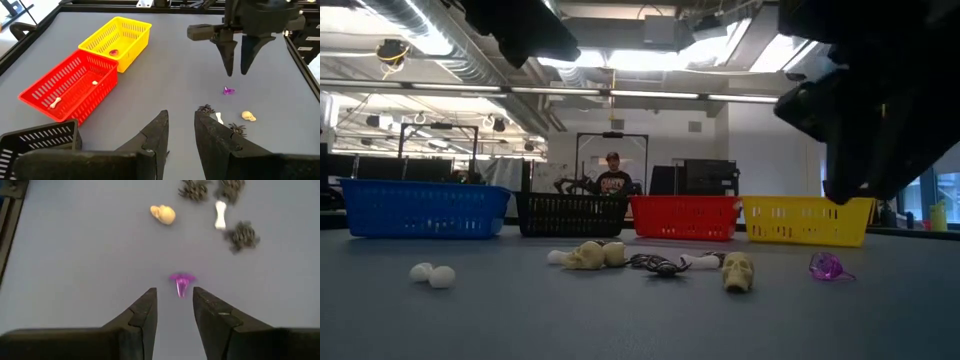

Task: Sort Halloween decoration
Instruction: Put the purple witch hat toy into the yellow bin

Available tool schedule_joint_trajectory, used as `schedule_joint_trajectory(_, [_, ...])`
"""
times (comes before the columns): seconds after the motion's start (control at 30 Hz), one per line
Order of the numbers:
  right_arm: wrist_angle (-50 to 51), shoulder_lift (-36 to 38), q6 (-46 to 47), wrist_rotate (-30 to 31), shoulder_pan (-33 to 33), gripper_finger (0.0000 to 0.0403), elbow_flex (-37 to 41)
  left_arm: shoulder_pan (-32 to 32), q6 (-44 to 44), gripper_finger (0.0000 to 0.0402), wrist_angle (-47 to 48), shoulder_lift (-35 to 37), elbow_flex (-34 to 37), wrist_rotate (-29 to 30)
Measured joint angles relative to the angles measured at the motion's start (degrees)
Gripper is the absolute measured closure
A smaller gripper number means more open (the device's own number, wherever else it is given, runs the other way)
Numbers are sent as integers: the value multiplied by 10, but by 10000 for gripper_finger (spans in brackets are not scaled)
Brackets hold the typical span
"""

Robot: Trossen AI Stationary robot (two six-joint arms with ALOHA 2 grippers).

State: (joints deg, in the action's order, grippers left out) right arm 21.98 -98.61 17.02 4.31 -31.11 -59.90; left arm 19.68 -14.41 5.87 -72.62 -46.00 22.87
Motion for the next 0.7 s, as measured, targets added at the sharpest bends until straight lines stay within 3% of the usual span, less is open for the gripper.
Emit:
schedule_joint_trajectory(0.3, [-27, -8, -200, 0, 0, 278, 0, 0, 0, 314, 0, 0, 0, 0])
schedule_joint_trajectory(0.7, [-52, -40, -265, 1, 1, 278, 0, 0, 0, 314, -3, 0, 0, 0])
